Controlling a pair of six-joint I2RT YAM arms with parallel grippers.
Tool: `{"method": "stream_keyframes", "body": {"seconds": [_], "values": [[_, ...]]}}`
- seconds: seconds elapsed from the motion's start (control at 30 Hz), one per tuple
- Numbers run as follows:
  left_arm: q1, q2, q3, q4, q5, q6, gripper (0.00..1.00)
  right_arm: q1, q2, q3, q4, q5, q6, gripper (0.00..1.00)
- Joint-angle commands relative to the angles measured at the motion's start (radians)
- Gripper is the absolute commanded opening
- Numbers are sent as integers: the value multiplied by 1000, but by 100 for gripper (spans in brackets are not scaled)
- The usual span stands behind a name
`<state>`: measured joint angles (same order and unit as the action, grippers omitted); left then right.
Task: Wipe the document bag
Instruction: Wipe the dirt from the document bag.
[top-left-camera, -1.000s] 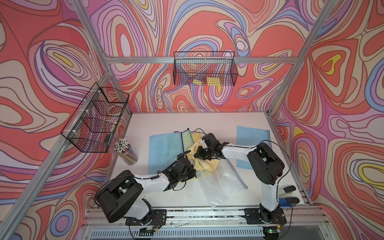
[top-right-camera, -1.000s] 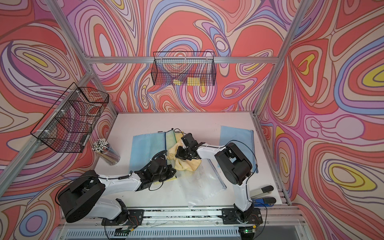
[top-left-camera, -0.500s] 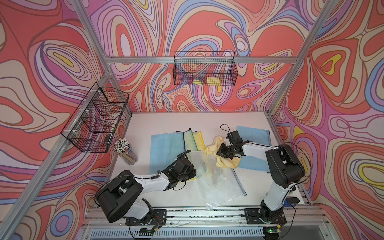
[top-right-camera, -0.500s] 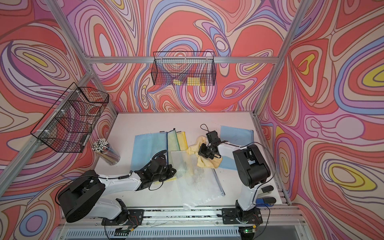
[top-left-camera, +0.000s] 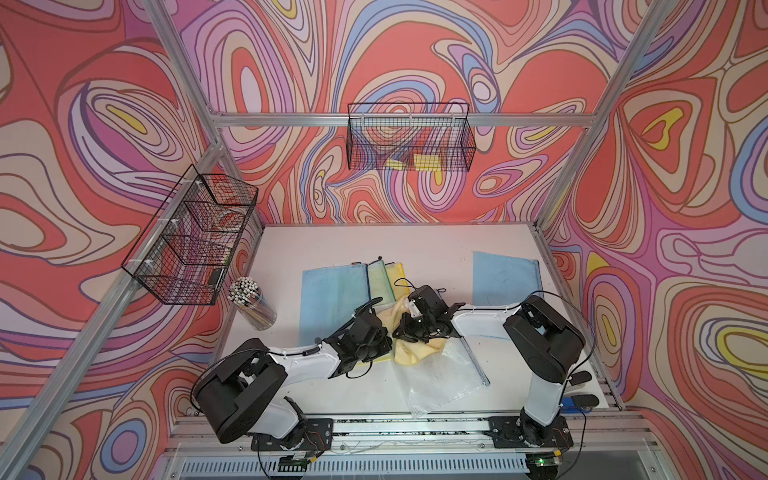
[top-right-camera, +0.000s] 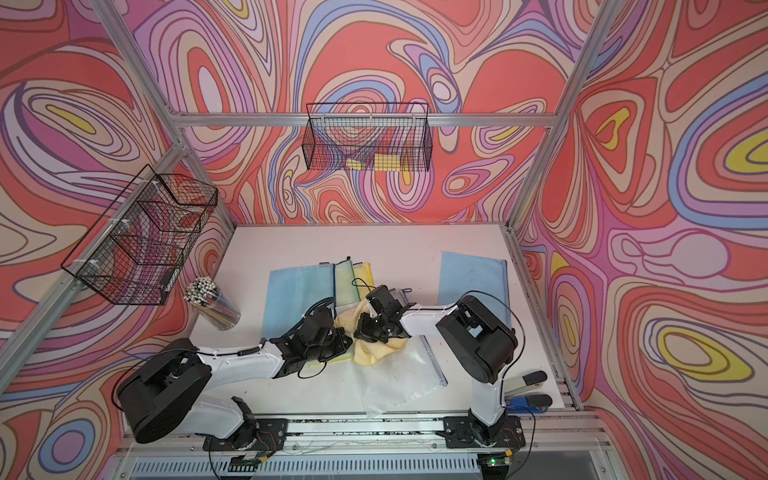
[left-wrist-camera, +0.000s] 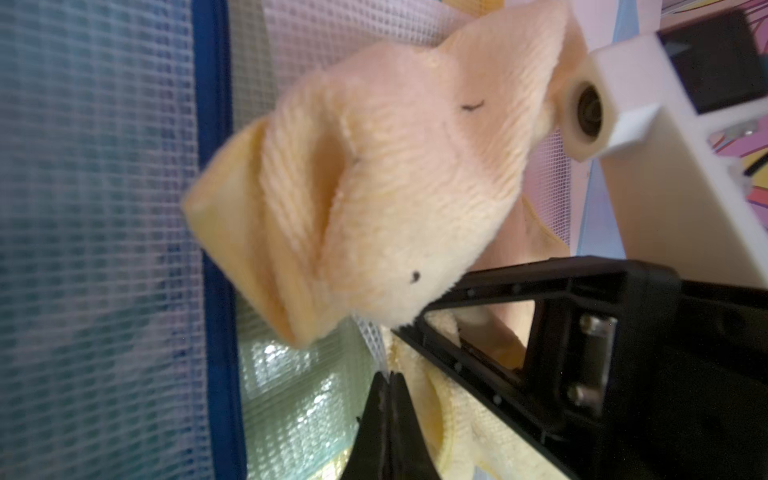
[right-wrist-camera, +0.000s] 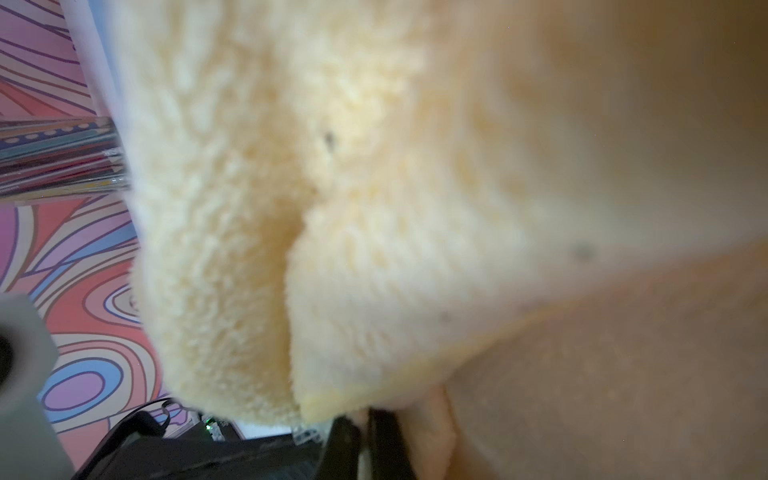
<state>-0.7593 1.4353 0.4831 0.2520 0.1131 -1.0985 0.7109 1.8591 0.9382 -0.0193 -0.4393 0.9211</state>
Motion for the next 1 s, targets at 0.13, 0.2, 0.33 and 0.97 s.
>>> {"method": "stream_keyframes", "body": {"seconds": [0.13,0.2,0.33,0.97], "values": [[16,-20,2,-26,-18,12,0,-197,-80,-184,-59,36,-45,0],[20,-21,0,-28,-19,13,0,-287,-151,-230,-108,39,-96,0],[23,-14,2,-23,-16,11,0,-378,-252,-246,-220,66,-180,0],[53,39,108,-56,-23,32,0,-42,-182,-194,-76,58,31,0]]}}
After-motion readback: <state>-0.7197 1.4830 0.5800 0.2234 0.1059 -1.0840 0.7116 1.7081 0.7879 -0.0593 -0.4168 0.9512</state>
